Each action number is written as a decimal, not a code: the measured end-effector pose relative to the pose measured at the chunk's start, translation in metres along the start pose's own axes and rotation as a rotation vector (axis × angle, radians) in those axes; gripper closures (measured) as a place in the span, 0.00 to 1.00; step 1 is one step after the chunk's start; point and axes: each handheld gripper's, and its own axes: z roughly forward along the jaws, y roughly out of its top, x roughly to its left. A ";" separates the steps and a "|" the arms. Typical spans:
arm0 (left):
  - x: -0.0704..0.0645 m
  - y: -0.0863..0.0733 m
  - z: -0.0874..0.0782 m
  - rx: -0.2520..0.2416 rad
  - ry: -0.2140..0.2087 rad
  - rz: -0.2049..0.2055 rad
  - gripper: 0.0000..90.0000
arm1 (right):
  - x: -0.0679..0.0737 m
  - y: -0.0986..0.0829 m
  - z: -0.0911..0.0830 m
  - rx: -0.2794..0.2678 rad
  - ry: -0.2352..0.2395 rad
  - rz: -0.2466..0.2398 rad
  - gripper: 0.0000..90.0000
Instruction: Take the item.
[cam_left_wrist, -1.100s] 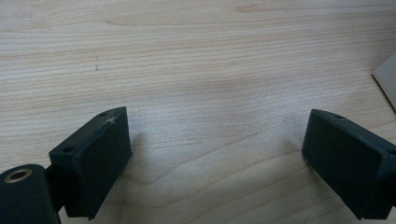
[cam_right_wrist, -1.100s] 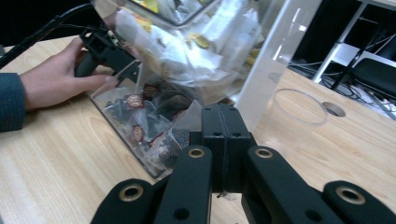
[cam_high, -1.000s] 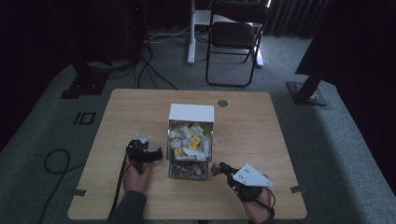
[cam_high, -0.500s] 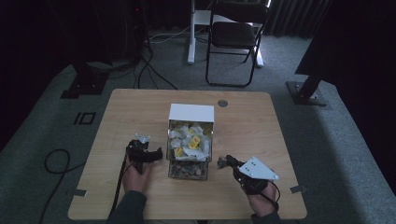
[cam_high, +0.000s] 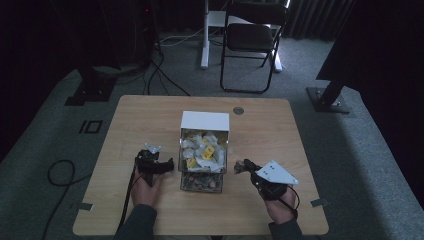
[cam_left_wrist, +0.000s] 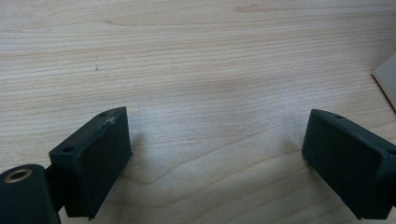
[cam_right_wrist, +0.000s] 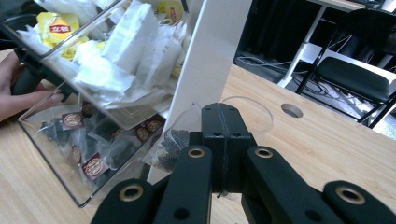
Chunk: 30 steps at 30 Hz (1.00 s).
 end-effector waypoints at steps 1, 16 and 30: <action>0.000 0.000 0.000 0.000 0.000 0.000 0.09 | -0.001 0.001 0.001 -0.003 -0.001 -0.001 1.00; 0.000 0.000 0.000 -0.003 0.000 -0.002 0.09 | -0.015 0.011 0.014 -0.001 -0.029 0.000 1.00; 0.000 0.000 0.000 -0.003 0.000 -0.001 0.09 | -0.025 0.021 0.031 -0.004 -0.044 0.007 1.00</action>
